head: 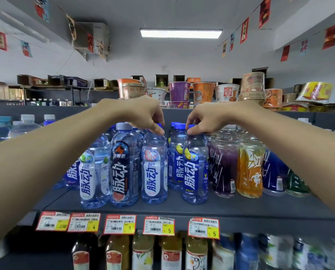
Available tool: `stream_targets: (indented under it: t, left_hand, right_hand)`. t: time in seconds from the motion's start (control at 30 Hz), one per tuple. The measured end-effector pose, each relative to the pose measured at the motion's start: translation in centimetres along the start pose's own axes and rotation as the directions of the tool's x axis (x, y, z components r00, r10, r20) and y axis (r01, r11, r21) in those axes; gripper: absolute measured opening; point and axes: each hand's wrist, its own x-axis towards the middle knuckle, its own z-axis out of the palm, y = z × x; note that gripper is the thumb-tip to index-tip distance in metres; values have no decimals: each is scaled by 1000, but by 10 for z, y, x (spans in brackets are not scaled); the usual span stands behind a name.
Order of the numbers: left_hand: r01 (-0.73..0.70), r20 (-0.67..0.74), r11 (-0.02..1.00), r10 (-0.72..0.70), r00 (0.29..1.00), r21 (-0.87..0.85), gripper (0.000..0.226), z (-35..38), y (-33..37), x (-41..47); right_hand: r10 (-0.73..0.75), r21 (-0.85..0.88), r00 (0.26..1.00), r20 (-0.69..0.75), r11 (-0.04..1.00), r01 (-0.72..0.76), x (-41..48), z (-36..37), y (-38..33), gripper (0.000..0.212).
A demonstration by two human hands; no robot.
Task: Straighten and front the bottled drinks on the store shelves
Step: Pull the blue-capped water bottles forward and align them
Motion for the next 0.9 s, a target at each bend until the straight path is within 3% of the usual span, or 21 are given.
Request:
stream_targets:
  t: [0.27,0.57,0.9]
  left_hand:
    - [-42,-28,999,42,999,-1,37,-3,1,-7]
    - [-42,2,999,42,999,-3,38,-12,9,-19]
    - [-29,15,1000,29,999,-11,48,-9,9,-25]
  right_hand:
    - [-33,28,998,-53,999,35,-8,1,-19,36]
    - [-51,127,997,-62,990,58,-6,0,-25,22]
    - [-59,-13,986,-155,998,58,-13,2,-37,41]
